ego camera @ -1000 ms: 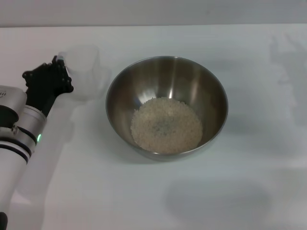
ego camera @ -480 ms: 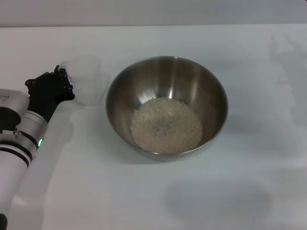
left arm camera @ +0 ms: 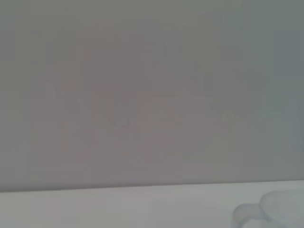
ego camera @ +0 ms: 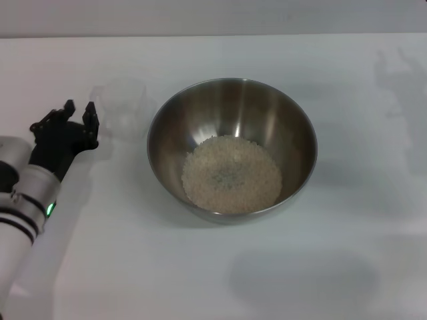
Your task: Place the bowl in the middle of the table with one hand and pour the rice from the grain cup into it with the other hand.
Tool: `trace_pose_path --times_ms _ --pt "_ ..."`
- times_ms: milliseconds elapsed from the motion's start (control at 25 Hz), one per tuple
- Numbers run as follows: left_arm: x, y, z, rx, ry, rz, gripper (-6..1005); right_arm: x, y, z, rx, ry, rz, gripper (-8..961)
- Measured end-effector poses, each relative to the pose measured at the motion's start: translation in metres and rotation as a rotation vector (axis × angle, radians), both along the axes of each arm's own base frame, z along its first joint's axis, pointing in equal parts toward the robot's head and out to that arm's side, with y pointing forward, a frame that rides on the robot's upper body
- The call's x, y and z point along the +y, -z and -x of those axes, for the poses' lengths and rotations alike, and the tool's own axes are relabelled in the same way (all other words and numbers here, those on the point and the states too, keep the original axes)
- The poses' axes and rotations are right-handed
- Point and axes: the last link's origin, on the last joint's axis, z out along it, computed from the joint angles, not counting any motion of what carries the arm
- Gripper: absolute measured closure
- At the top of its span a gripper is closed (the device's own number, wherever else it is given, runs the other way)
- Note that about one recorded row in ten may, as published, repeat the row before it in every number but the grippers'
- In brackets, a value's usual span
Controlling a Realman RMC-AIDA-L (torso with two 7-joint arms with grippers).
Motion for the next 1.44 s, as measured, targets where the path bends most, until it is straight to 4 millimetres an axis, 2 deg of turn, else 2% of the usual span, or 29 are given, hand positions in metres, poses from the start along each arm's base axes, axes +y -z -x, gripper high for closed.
trace_pose_path --times_ms 40,200,320,400,520,600,640,840,1000,1080,1320,1440 --pt "-0.005 -0.003 0.004 -0.011 -0.005 -0.015 815 0.000 0.000 -0.001 -0.001 0.003 -0.001 431" --pt "-0.020 -0.009 0.011 -0.050 0.000 -0.058 637 0.000 0.000 -0.004 -0.003 0.023 0.005 429" --pt "-0.033 -0.016 0.012 -0.116 0.038 -0.103 602 -0.001 0.002 -0.011 0.000 0.058 0.018 427" --pt "-0.040 -0.023 0.010 -0.161 0.071 -0.141 578 -0.006 0.008 -0.019 0.004 0.096 0.039 425" --pt "-0.045 -0.028 0.007 -0.189 0.104 -0.176 459 -0.011 0.020 -0.029 0.028 0.149 0.104 423" --pt "-0.048 -0.030 0.005 -0.199 0.127 -0.186 380 -0.014 0.037 -0.034 0.049 0.174 0.205 422" --pt "-0.049 -0.031 0.004 -0.201 0.134 -0.191 340 -0.014 0.037 -0.034 0.049 0.174 0.205 421" --pt "-0.053 -0.036 0.001 -0.210 0.168 -0.227 254 -0.022 0.054 -0.044 0.083 0.219 0.316 418" --pt "-0.053 -0.038 0.001 -0.208 0.171 -0.241 185 -0.022 0.056 -0.049 0.087 0.256 0.328 415" --pt "-0.052 -0.039 0.000 -0.206 0.172 -0.244 150 -0.022 0.056 -0.049 0.087 0.258 0.323 378" --pt "-0.051 -0.039 0.000 -0.206 0.173 -0.249 129 -0.016 0.054 -0.042 0.081 0.233 0.318 269" --pt "-0.050 -0.039 -0.001 -0.208 0.173 -0.251 130 -0.014 0.054 -0.038 0.090 0.217 0.313 269"
